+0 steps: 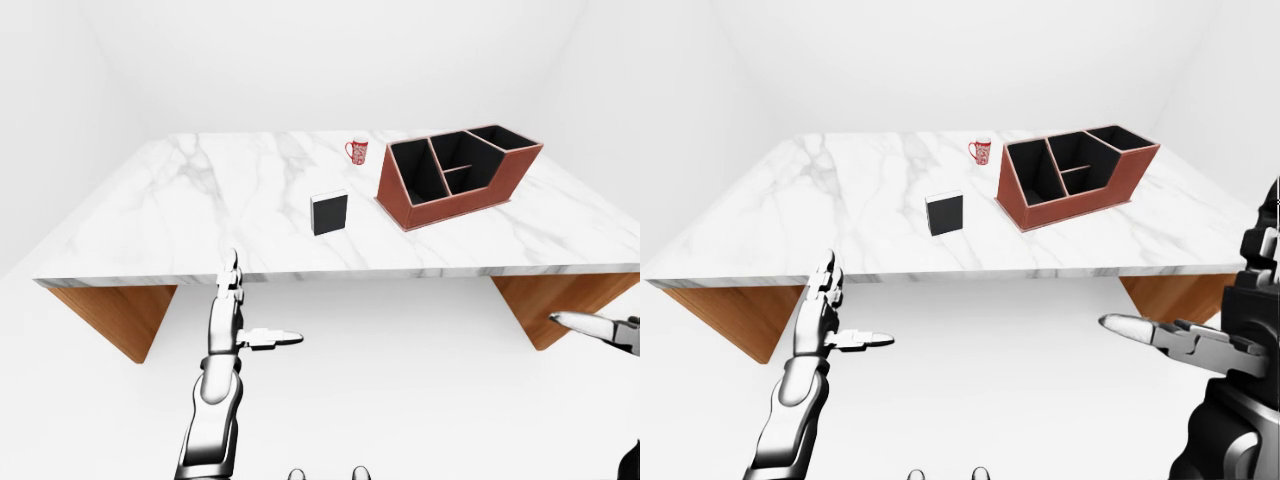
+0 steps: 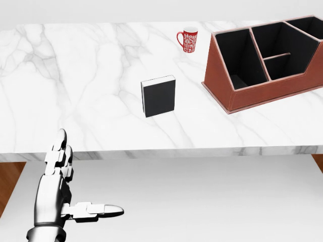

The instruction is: Pick up the book and place it in the left compartment of the caddy.

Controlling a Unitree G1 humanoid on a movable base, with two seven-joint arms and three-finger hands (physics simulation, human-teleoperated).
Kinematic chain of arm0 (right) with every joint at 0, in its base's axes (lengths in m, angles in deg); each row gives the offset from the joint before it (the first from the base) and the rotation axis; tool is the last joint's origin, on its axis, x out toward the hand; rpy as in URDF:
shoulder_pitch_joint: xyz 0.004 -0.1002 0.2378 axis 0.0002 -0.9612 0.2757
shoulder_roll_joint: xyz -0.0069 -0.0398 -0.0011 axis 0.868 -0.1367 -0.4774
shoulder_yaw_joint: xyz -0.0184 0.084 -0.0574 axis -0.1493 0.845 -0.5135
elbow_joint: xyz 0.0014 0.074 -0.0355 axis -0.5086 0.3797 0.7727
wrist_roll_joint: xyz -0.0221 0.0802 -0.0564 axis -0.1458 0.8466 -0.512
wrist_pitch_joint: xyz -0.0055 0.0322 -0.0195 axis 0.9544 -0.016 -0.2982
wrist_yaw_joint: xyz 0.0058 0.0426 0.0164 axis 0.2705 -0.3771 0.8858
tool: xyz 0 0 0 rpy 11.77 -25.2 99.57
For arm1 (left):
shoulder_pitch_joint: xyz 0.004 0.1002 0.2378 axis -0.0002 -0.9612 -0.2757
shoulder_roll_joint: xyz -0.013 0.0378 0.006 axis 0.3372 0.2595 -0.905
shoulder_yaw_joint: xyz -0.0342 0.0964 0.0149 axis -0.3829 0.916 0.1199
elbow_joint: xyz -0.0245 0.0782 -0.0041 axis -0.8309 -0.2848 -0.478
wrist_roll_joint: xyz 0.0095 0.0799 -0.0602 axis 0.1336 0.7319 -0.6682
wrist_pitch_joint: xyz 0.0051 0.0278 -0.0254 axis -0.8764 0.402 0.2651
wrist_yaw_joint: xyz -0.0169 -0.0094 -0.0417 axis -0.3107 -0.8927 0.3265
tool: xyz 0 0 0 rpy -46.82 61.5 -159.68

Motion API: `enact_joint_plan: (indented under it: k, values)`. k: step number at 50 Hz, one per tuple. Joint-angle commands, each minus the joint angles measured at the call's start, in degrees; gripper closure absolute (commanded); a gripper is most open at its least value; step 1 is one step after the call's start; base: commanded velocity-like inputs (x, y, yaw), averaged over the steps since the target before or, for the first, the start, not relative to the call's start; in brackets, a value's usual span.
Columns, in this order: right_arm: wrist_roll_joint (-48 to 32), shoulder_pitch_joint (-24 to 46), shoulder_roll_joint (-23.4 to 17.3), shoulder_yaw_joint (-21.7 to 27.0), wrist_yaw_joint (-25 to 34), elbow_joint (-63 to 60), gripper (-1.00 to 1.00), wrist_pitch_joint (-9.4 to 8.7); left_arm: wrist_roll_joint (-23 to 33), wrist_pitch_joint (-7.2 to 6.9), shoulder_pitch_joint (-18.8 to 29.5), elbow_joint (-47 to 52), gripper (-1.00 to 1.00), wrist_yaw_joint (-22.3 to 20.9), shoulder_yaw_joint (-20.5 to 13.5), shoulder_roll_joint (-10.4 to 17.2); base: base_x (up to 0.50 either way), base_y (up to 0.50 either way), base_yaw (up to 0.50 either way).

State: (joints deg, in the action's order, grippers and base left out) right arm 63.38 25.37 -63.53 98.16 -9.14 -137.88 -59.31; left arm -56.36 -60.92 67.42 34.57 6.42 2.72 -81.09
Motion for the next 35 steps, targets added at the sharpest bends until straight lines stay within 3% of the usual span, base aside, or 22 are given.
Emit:
enact_joint_plan:
  k: [1,19,35]
  values:
    - [14.3,-1.1,-4.1,16.1,-1.4,-0.7,-1.0,0.0,0.5,0.0,0.3,-1.6,-1.0,0.2,0.0,0.1,0.0,0.0,0.0]
    - [32.2,-5.9,-8.1,28.5,-5.8,8.6,-1.0,0.0,0.9,0.0,0.9,-3.6,-1.0,0.5,0.0,0.2,0.0,0.0,0.0]
    - [34.6,-9.6,-7.6,35.7,-2.2,13.7,-1.0,0.0,1.7,0.0,-0.4,-0.7,-1.0,0.8,0.4,-0.1,0.0,0.0,0.0]
